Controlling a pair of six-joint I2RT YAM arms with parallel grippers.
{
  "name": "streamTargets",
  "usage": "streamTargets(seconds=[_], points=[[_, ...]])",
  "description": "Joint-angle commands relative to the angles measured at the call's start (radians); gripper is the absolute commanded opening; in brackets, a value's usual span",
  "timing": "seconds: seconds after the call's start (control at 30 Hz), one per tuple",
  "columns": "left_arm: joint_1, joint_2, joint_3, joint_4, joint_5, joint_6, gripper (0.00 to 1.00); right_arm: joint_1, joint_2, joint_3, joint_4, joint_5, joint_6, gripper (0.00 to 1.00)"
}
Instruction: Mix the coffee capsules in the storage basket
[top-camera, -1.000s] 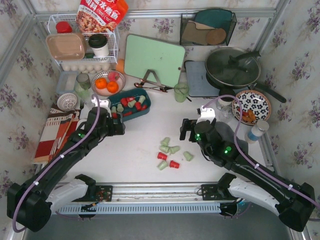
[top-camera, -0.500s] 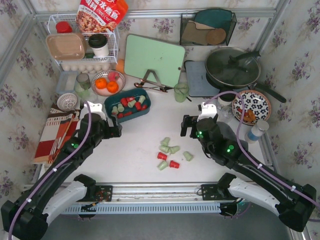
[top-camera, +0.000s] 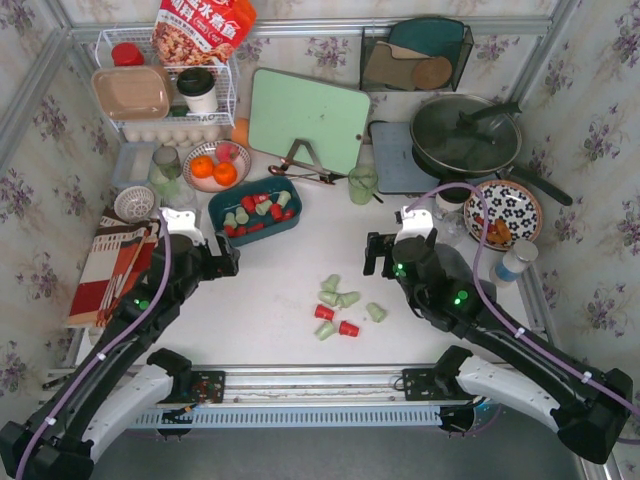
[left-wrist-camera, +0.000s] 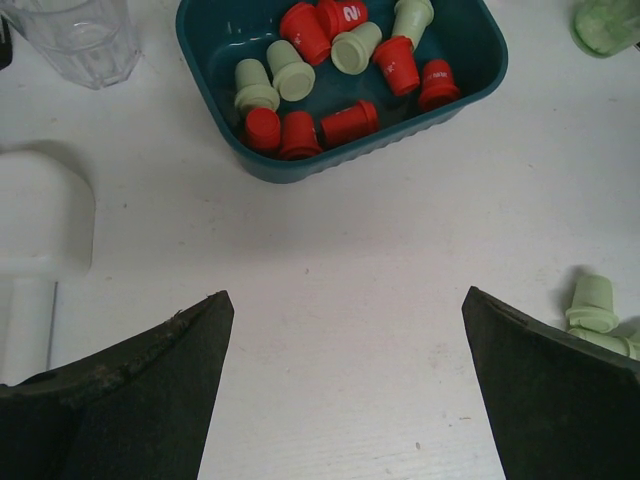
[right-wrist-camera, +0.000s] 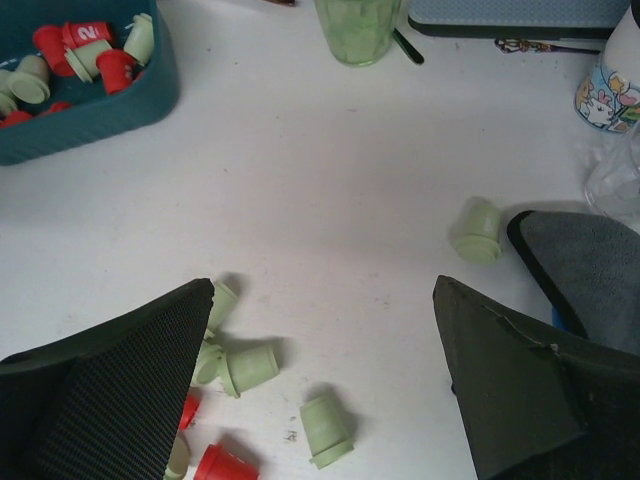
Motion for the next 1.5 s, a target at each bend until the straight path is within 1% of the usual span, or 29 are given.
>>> streamTargets(seconds=[0.0, 0.57, 1.47], points=[[0.000, -0.014, -0.007, 0.032, -0.030, -0.006, 0.99, 0.000, -0.008, -0.026, 0.062, 0.007, -0.024, 1.00], [0.000, -0.004, -0.012, 0.037, -0.039, -0.007, 0.99, 0.000, -0.028, -0.095, 0.159, 0.003, -0.065, 1.00], [0.000, 0.009, -0.011, 0.041, -0.039, -0.007, 0.99, -0.002, -0.030, -0.158, 0.228, 0.027, -0.118, 1.00]])
